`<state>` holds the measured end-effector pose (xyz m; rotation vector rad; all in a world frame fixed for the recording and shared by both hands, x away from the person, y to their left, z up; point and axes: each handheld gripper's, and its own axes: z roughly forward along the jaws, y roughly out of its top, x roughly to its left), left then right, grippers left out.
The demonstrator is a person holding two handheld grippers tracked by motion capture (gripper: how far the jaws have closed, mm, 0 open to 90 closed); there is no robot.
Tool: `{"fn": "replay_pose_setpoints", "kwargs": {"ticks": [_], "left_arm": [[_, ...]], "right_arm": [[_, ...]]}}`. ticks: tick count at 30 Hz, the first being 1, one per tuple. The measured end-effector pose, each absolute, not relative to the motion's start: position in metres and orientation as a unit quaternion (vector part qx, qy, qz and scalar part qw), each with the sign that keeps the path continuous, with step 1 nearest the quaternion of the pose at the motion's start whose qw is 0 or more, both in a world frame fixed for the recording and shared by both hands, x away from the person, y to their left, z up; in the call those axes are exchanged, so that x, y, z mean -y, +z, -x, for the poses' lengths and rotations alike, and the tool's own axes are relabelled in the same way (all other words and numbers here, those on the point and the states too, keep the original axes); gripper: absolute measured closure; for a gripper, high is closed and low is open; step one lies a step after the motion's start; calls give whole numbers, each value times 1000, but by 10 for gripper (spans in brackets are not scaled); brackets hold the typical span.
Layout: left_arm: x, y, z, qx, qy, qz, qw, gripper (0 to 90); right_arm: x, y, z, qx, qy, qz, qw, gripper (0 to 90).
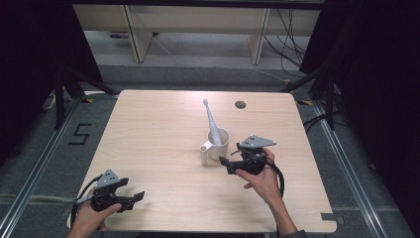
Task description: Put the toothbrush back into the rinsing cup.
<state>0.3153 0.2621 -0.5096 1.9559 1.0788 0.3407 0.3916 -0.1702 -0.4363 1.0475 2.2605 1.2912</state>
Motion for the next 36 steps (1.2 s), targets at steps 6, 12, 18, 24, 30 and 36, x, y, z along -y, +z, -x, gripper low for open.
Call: {"fn": "replay_pose_setpoints", "kwargs": {"ticks": [6, 12, 18, 24, 30, 36], "left_arm": [[-262, -509, -315, -433, 138, -783, 425, 153], [-262, -510, -315, -434, 138, -782, 427, 153], [-263, -509, -315, -428, 137, -790, 418, 153], [-265, -508, -315, -424, 137, -796, 410, 153], [-262, -509, -315, -433, 135, -784, 423, 152], [-262, -509, -315, -433, 136, -784, 423, 152]], "right_arm": [[175, -439, -386, -798, 454, -359, 165, 183], [181, -441, -377, -796, 444, -380, 159, 181], [186, -445, -374, -799, 443, -369, 172, 180], [187, -448, -366, -803, 434, -379, 155, 180], [190, -452, -362, -808, 432, -367, 160, 181], [194, -456, -356, -805, 433, -375, 152, 181]]}}
